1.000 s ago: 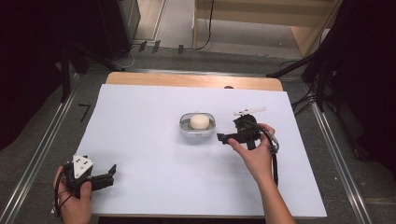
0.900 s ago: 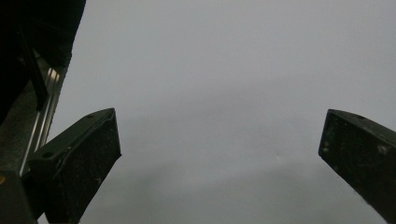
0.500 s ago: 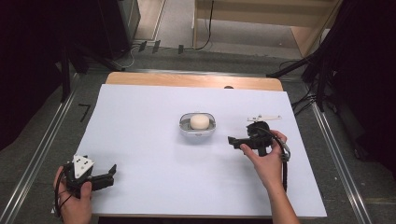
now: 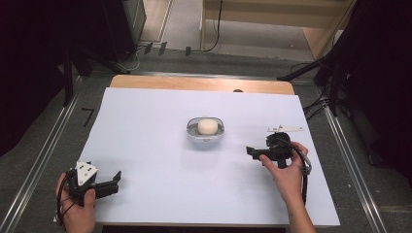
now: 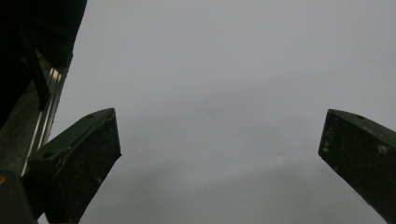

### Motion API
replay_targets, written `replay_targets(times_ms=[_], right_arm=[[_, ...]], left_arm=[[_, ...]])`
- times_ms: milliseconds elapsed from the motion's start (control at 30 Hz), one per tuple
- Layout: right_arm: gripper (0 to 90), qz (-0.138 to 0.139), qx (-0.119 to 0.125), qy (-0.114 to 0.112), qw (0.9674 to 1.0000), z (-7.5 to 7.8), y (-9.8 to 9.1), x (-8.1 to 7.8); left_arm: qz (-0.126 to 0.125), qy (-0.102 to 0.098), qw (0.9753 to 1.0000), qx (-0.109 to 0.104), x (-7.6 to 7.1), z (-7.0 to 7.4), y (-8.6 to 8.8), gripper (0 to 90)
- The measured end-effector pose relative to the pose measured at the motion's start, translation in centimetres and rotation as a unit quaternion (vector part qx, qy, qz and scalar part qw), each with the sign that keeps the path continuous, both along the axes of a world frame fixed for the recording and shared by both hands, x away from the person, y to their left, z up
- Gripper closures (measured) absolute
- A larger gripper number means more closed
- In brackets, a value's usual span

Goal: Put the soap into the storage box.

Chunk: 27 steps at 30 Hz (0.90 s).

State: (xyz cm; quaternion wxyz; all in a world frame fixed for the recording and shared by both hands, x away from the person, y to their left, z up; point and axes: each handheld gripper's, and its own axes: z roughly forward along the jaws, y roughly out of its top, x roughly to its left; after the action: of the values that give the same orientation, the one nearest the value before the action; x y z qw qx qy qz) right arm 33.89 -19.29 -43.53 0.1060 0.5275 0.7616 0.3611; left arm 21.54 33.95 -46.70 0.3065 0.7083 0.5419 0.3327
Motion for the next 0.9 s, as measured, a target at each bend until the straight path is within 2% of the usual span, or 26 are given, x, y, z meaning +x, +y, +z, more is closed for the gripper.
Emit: replay_targets(times_ms=[133,300,900], right_arm=[[13.4,-0.010,-0.017,-0.003,0.9998,-0.3,-0.3,-0.4],[13.4,-0.015,-0.007,-0.002,0.9999,-0.6,-1.1,-0.8],[13.5,-0.040,0.002,-0.005,0.9992,-1.9,-4.3,-2.4]], left_arm=[[0.000,0.000,1.0000,0.000,0.0,0.0,0.0,0.0],[0.001,0.000,1.0000,0.000,0.0,0.0,0.0,0.0],[0.002,-0.001,1.0000,0.000,0.0,0.0,0.0,0.0]])
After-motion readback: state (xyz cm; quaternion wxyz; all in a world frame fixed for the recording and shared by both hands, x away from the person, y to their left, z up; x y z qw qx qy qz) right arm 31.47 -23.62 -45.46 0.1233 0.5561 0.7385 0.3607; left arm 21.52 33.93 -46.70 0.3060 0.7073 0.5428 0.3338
